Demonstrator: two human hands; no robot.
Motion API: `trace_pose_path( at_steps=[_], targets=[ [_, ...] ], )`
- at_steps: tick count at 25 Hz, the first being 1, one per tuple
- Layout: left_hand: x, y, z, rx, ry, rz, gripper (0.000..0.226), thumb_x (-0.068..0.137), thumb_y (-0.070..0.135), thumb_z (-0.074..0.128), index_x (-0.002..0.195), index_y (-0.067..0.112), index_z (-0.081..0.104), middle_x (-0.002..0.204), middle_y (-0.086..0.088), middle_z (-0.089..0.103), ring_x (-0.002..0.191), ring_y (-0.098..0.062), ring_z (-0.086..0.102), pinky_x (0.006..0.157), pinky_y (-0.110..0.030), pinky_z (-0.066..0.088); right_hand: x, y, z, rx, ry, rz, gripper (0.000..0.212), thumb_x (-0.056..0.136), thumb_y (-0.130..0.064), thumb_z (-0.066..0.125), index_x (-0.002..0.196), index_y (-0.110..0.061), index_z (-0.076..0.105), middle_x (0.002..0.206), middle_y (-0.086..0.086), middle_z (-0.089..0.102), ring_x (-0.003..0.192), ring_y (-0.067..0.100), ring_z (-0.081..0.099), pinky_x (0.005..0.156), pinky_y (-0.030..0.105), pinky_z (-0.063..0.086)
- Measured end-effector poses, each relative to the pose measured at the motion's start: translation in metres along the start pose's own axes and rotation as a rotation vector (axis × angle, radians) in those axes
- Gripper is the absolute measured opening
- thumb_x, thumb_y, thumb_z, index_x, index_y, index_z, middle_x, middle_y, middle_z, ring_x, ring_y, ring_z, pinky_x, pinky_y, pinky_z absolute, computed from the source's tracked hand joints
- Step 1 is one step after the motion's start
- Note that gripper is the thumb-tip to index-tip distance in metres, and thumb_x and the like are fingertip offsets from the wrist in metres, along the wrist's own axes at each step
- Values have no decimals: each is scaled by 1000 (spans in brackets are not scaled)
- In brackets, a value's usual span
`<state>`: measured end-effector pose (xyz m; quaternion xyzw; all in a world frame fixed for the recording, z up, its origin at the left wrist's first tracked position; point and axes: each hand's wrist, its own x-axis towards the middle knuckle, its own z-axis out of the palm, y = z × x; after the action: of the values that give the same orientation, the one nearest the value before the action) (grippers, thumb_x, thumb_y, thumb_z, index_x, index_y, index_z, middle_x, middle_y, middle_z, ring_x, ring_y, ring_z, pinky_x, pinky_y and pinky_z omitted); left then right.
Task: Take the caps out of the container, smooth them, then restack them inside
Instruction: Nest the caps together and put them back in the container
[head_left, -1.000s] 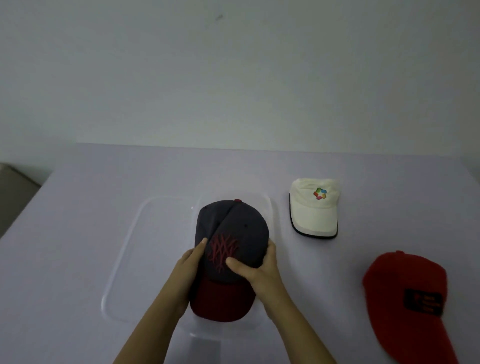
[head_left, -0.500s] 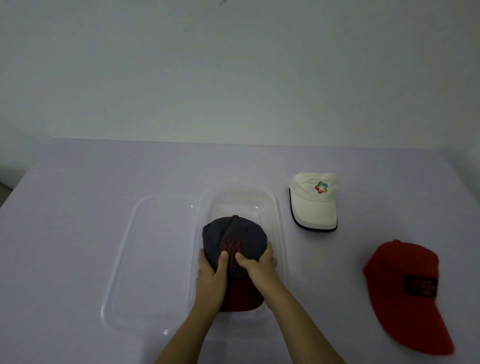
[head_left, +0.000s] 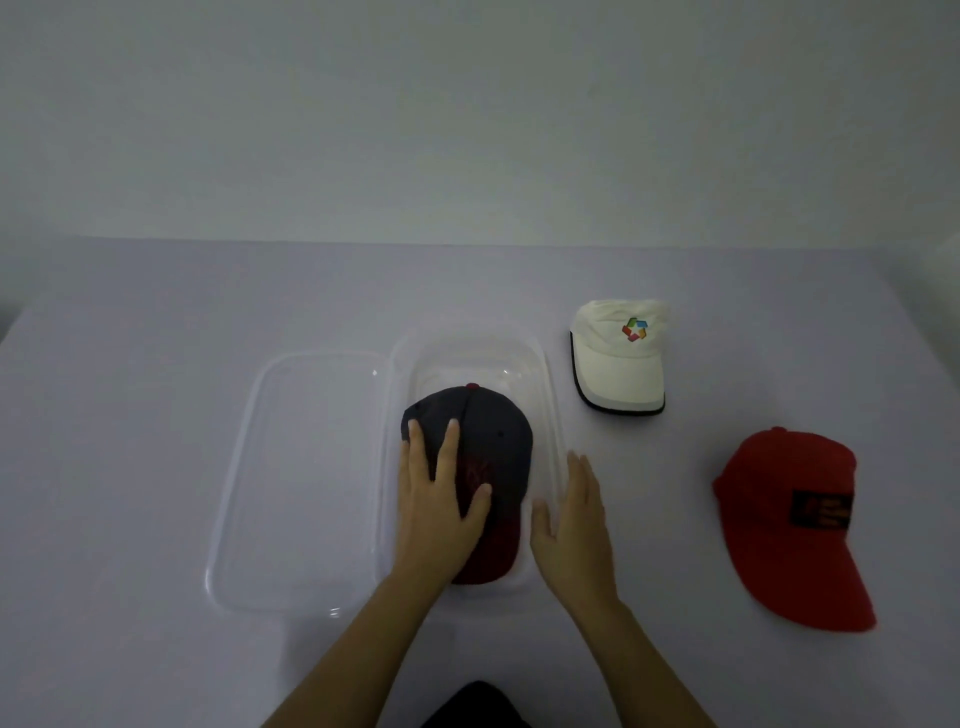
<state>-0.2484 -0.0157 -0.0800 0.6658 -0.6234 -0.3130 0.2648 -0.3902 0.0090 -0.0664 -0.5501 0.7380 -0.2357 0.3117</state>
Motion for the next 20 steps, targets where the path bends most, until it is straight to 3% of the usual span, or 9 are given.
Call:
trace_pose_path(
  at_steps=[3,5,7,10,13,16,20],
  targets=[
    [-1,-10,5,217,-133,58,84,84,52,53,145,34,-2,158,-7,-10,144,-36,-10,115,-48,8,-4,7,4,157,-120,88,60,98,-6,36,148,-16,7,151,10,31,134,20,36,102,18,27],
    [-8,-12,8,237,-172,55,86,87,46,55,143,32,-8,155,-1,-16,144,-37,-13,116,-49,6,-3,6,5,157,-109,95,61,97,-1,35,149,-17,7,136,17,48,119,26,51,93,23,40],
    [-16,-12,10,225,-181,49,87,88,42,55,141,31,-13,149,4,-22,144,-35,-15,116,-48,5,-2,7,5,146,-91,101,62,96,-1,35,149,-18,8,129,20,54,112,30,55,90,30,46],
    [-22,-10,11,231,-157,19,88,88,42,54,141,28,-14,148,2,-24,143,-31,-15,116,-45,5,-3,6,5,183,-105,102,57,99,-12,34,149,-19,8,140,18,45,125,28,47,98,30,41],
    [-21,11,10,147,-4,25,76,92,40,45,147,17,-2,149,3,-17,142,-18,-13,116,-37,4,1,9,-4,347,-107,70,54,101,-26,31,149,-21,6,156,-1,17,142,12,19,108,21,19],
    [-19,48,15,60,85,67,67,92,38,33,148,15,4,150,11,-8,141,-6,-7,115,-25,3,6,19,-34,414,28,22,49,100,-25,30,147,-25,15,149,-11,23,136,0,19,108,17,18],
    [-28,109,54,0,12,184,59,97,37,32,141,27,-5,148,17,-10,139,3,-9,104,0,-10,3,59,-95,325,235,-123,49,96,-30,30,144,-23,24,144,-17,26,134,-5,23,109,8,17]
  ],
)
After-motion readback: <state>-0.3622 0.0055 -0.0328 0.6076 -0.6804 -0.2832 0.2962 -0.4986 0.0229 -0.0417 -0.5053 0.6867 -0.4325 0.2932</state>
